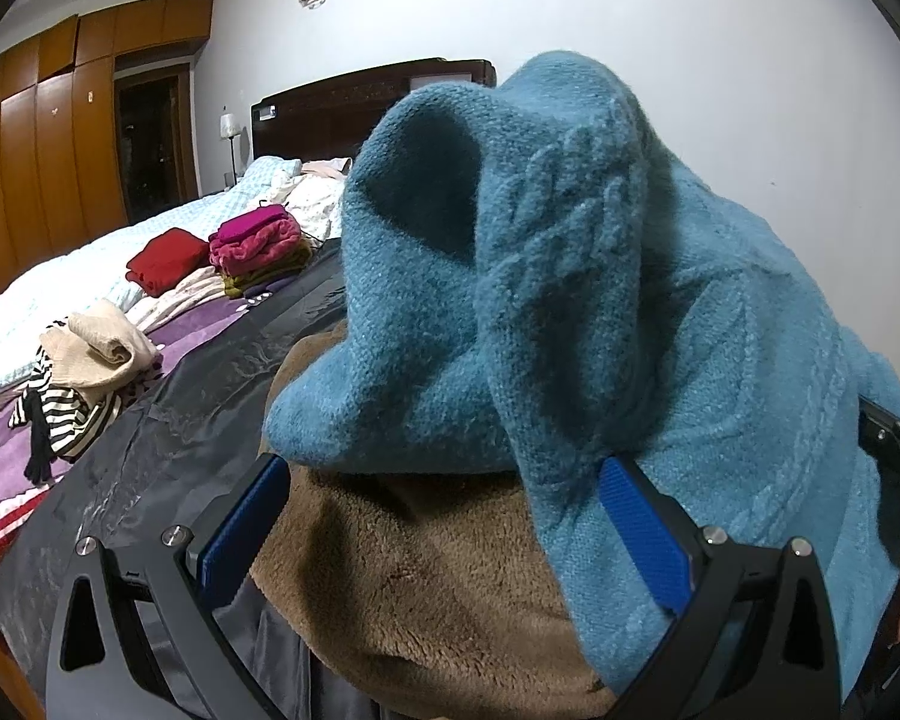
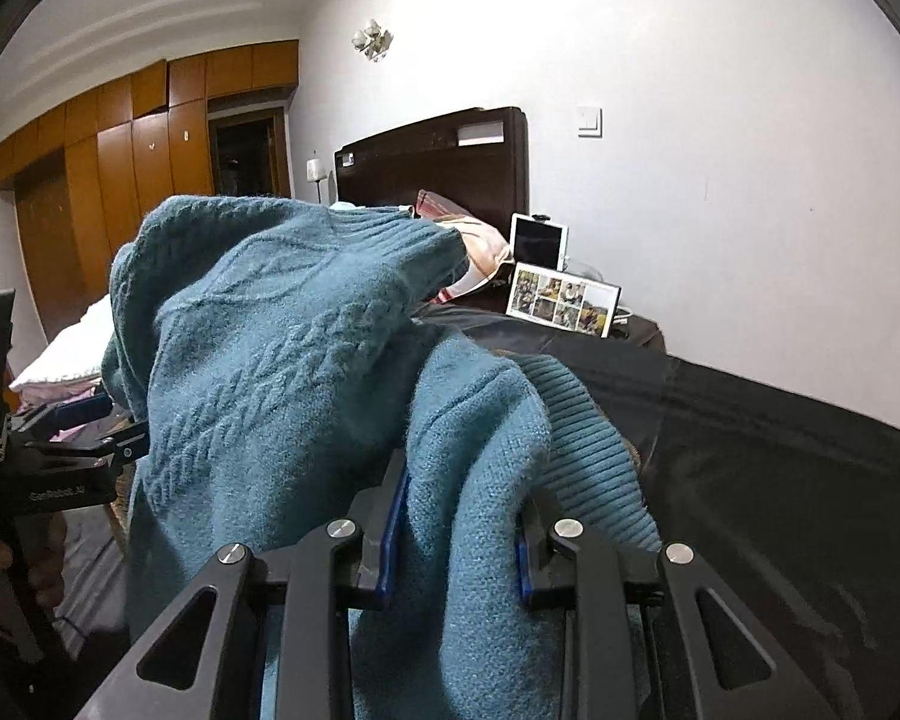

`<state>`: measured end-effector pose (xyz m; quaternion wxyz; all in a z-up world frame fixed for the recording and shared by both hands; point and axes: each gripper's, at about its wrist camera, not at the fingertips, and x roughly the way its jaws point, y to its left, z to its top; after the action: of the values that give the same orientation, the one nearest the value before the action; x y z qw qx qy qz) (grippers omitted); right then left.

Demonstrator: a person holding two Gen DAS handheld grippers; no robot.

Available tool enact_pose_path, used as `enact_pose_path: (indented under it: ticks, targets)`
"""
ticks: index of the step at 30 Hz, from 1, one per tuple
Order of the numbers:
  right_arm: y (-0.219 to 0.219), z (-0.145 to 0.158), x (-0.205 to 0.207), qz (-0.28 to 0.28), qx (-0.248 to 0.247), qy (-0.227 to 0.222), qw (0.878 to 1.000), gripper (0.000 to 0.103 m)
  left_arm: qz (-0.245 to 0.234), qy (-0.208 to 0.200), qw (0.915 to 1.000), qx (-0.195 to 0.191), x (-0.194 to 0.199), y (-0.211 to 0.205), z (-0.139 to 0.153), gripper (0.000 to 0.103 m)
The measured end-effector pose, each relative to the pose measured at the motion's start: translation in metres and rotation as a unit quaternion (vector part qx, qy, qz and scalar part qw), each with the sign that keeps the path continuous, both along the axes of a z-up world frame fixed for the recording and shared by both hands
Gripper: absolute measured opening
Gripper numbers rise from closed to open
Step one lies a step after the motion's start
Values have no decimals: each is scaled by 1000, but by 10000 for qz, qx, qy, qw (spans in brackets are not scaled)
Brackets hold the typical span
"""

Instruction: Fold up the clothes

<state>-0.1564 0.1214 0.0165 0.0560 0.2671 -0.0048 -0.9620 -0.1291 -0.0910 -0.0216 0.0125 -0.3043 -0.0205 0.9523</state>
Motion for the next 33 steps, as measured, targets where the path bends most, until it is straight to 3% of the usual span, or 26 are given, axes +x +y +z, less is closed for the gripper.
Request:
enact_pose_path:
  ticks: [14,33]
  targets:
    - [-9,0,-1,-90,333,42,9994,30,9,-8,10000,28,2,-1,-2,103]
    - [-47,-8,4,-652,1815,281,9808,30,195,-30,9998,-87,1,6,-3,103]
